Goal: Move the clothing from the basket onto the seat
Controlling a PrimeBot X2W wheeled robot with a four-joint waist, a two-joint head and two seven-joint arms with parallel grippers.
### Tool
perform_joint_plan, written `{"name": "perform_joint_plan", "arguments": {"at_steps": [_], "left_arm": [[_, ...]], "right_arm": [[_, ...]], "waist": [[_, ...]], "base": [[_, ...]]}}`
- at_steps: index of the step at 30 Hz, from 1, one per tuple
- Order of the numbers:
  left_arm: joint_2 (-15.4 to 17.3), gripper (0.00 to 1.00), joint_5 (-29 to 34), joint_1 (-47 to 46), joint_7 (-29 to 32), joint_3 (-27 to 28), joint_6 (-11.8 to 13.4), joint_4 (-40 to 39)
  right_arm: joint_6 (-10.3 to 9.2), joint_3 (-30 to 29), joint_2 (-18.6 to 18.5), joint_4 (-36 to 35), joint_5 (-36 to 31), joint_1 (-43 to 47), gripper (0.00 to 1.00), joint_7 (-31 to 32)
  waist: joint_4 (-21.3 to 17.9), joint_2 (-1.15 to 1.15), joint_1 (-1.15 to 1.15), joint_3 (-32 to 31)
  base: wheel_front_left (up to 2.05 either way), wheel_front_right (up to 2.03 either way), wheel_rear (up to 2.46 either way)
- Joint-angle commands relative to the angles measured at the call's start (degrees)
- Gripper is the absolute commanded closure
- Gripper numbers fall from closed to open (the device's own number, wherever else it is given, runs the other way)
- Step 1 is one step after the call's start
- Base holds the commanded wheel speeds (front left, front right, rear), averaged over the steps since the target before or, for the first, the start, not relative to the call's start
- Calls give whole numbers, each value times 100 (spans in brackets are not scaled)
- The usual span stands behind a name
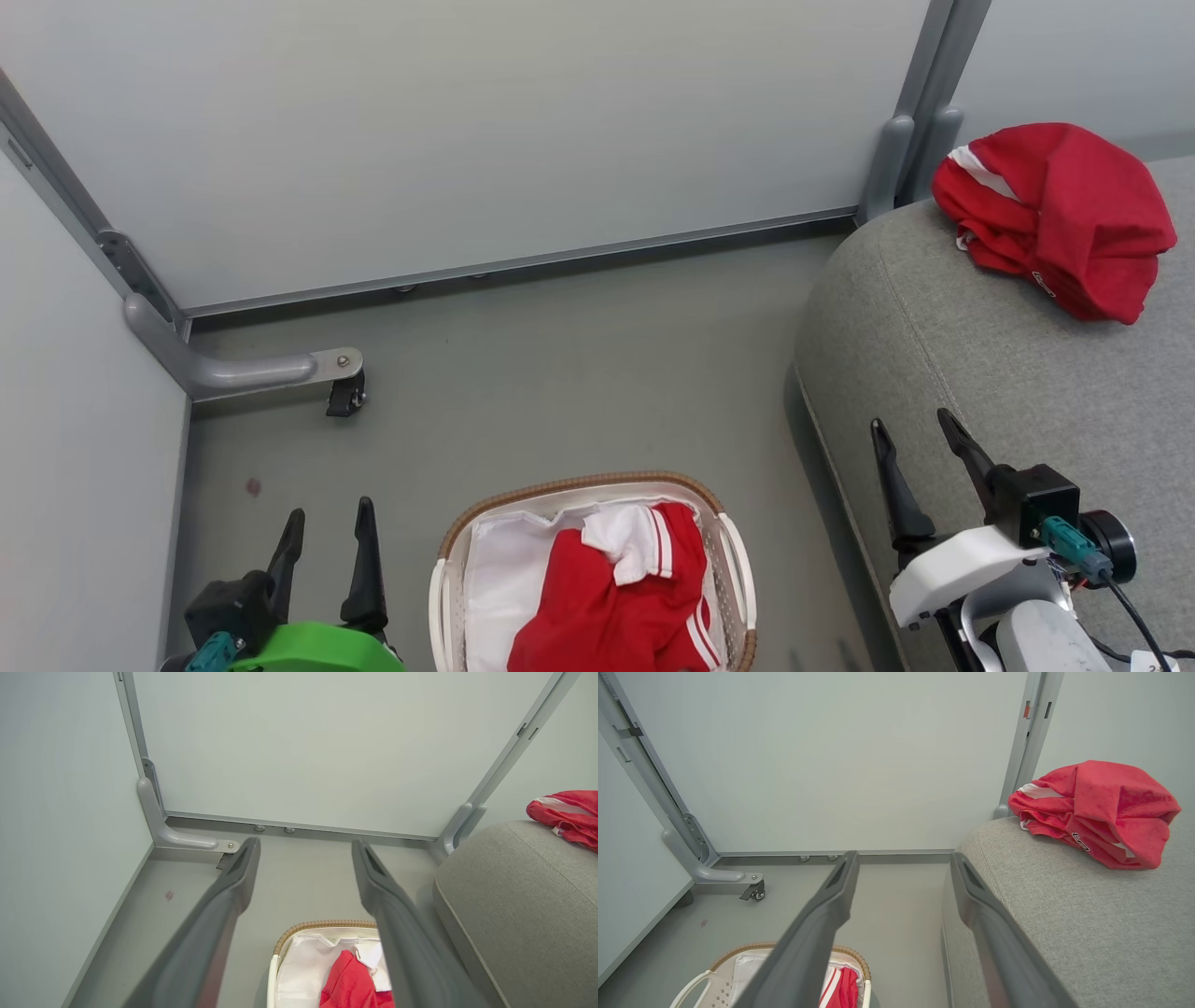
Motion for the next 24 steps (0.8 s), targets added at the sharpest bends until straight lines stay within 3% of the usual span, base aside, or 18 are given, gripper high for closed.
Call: {"name": "perform_joint_plan", "arguments": {"at_steps": [1,15,24], "left_arm": [[4,0,-48,33,5,9,20,-21],[5,0,-1,-82,5,-17,10,12],[6,0,188,-449,5,-276,-42,129]], "right_arm": [[-8,-4,-16,-8,33,53,0,-2],[-8,35,-16,-9,64,-34,0,-2],[-8,10,-16,-121,67,-354,0,-2]], "waist": [[0,0,0,0],[3,0,0,105],[-134,0,0,692]], "base": [[0,0,0],[0,0,0],[0,0,0]]}}
